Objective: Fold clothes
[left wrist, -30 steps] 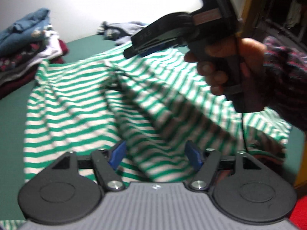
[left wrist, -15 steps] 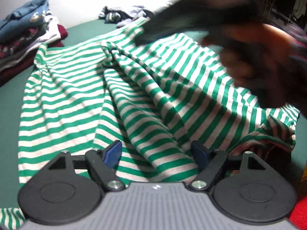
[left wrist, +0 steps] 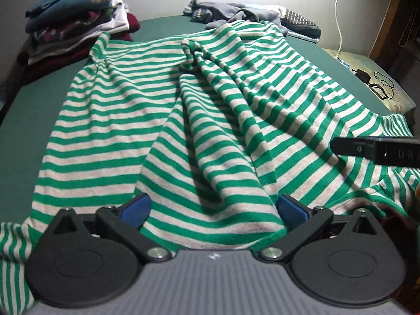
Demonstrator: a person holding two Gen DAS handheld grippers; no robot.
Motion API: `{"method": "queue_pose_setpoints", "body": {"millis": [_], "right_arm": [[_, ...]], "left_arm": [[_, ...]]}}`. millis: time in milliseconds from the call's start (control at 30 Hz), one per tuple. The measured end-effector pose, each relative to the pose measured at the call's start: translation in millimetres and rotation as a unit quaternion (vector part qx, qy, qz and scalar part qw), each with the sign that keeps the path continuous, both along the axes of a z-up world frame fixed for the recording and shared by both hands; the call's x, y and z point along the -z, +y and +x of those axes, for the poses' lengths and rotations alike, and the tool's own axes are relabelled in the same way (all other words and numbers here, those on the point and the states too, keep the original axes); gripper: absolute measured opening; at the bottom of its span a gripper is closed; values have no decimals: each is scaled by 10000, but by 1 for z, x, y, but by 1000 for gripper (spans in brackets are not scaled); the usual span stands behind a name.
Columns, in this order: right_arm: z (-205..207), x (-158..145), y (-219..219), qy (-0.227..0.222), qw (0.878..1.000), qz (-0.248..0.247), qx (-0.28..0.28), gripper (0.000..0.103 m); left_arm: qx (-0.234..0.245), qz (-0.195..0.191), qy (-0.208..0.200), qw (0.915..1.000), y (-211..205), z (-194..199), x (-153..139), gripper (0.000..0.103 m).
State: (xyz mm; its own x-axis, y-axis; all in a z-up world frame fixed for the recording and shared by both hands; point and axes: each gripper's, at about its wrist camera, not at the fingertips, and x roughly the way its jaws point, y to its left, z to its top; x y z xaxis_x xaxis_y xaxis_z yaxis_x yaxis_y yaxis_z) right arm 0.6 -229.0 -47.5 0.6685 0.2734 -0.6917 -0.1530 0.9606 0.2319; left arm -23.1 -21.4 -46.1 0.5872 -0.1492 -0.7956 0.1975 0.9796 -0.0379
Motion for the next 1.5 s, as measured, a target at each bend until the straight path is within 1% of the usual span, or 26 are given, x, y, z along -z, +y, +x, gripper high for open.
{"method": "queue_pose_setpoints", "body": {"millis": [33, 100, 133, 167, 233, 367, 433, 500, 567, 633, 667, 700, 767, 800, 833, 867, 900, 1033, 1100, 1133, 1200, 1300, 1367, 1400, 1500], "right_arm": [[-5, 1, 3, -121, 9998, -95, -97, 69], [-11, 3, 10, -217, 9987, -275, -359, 78], [-15, 4, 12, -282, 9983, -332, -384, 80], [-18, 7, 13, -362, 9980, -311, -412, 84], [-22, 9, 13, -499, 9972, -320, -448, 85], [-26, 13, 8, -692, 9967, -160, -387, 85], [-28, 14, 6, -771, 9962, -108, -386, 85], [-29, 14, 6, -751, 9959, -170, -481, 85], [-27, 12, 8, -672, 9954, -276, -619, 85], [-27, 11, 6, -647, 9952, -296, -670, 83], [-27, 11, 5, -635, 9951, -304, -694, 79], [-28, 11, 2, -638, 9952, -324, -673, 72], [-30, 11, -6, -646, 9953, -368, -626, 62], [-31, 11, -9, -651, 9953, -389, -602, 58], [-32, 11, -13, -655, 9953, -411, -579, 55], [-33, 10, -16, -659, 9953, -433, -555, 50], [-33, 10, -20, -663, 9953, -454, -531, 47], [-38, 7, -40, -628, 9963, -450, -363, 47], [-45, 2, -47, -703, 9960, -379, -411, 40], [-49, -1, -50, -742, 9957, -344, -438, 40], [-57, -4, -51, -732, 9945, -287, -697, 39], [-70, -5, -45, -527, 9904, -220, -1258, 39], [-80, -4, -40, -475, 9878, -436, -1420, 41], [-83, -3, -37, -439, 9868, -519, -1468, 45], [-92, -3, -32, -335, 9857, -690, -1501, 48]], "left_arm": [[-47, 70, -45, 10000, -3, -2, 1, 103], [-204, 93, -94, 9997, -6, -2, 2, 103], [-284, 101, -117, 9995, -7, -3, 2, 103], [-371, 119, -123, 9992, -9, -3, 3, 103], [-546, 158, -132, 9983, -13, -3, 3, 103], [-897, 235, -149, 9956, -21, -4, 4, 103], [-981, 266, -165, 9947, -24, -5, 3, 103], [-1046, 264, -125, 9941, -24, -5, 3, 103], [-1108, 270, -172, 9933, -26, -7, 4, 103], [-1169, 276, -226, 9925, -27, -10, 4, 102], [-1200, 280, -253, 9921, -28, -11, 5, 102], [-1231, 283, -280, 9916, -28, -12, 5, 102], [-1259, 314, -340, 9910, -29, -16, 5, 102], [-1252, 340, -370, 9909, -30, -18, 5, 102], [-1246, 335, -347, 9910, -29, -19, 4, 102], [-1276, 331, -358, 9906, -26, -24, 1, 102], [-1312, 327, -376, 9901, -22, -30, -1, 102], [-1457, 315, -447, 9878, -6, -53, -12, 102], [-1475, 329, -483, 9873, 0, -66, -16, 102], [-1435, 354, -510, 9877, 2, -73, -19, 102], [-1309, 396, -578, 9889, 4, -85, -25, 102], [-997, 479, -633, 9919, 7, -99, -34, 102], [-816, 618, -598, 9929, 11, -106, -35, 102], [-740, 677, -530, 9935, 16, -110, -33, 102], [-504, 674, -155, 9963, 39, -122, -24, 102]]}}
